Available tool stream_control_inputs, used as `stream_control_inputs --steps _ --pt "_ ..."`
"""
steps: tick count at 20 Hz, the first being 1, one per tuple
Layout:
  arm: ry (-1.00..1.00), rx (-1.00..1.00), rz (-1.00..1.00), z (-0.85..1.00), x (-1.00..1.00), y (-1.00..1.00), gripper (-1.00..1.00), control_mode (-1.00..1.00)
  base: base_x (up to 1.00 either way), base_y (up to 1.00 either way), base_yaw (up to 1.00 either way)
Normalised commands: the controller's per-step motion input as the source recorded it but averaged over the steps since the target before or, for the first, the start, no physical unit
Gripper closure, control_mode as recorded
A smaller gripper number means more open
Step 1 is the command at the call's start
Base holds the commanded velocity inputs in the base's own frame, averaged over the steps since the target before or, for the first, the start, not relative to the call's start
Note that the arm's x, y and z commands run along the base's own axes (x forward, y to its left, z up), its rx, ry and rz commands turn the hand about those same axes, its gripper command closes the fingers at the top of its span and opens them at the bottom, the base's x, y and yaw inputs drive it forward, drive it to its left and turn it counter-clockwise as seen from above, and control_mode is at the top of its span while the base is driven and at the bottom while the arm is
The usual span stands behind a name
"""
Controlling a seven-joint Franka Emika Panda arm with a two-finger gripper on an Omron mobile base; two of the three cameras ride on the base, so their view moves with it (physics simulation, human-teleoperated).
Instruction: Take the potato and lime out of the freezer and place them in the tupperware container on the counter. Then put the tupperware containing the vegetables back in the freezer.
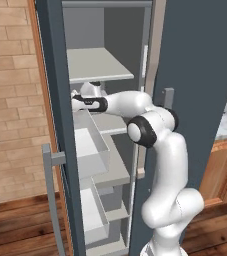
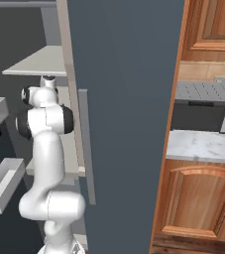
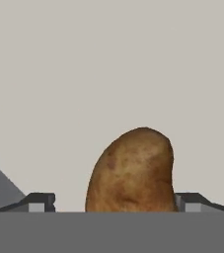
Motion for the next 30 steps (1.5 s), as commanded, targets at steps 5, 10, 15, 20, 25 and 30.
stream_control_inputs --steps 5,10,15,20,25,30 --pt "0.02 0.00 -0.07 -0.24 -0.17 -0.17 1.00 -1.00 0.00 0.00 0.00" --pt "0.00 0.03 -0.10 -0.15 -0.62 -0.55 1.00 -1.00 0.00 0.00 0.00" --pt "0.00 0.07 -0.10 -0.24 -0.75 -0.47 1.00 -1.00 0.00 0.00 0.00" --pt "0.00 0.09 -0.09 -0.39 -0.74 -0.06 1.00 -1.00 0.00 0.00 0.00" --pt "-0.01 0.08 -0.12 -0.05 -0.97 -0.24 1.00 -1.00 0.00 0.00 0.00" --pt "-0.02 0.04 -0.13 0.49 -0.95 -0.73 1.00 -1.00 0.00 0.00 0.00"
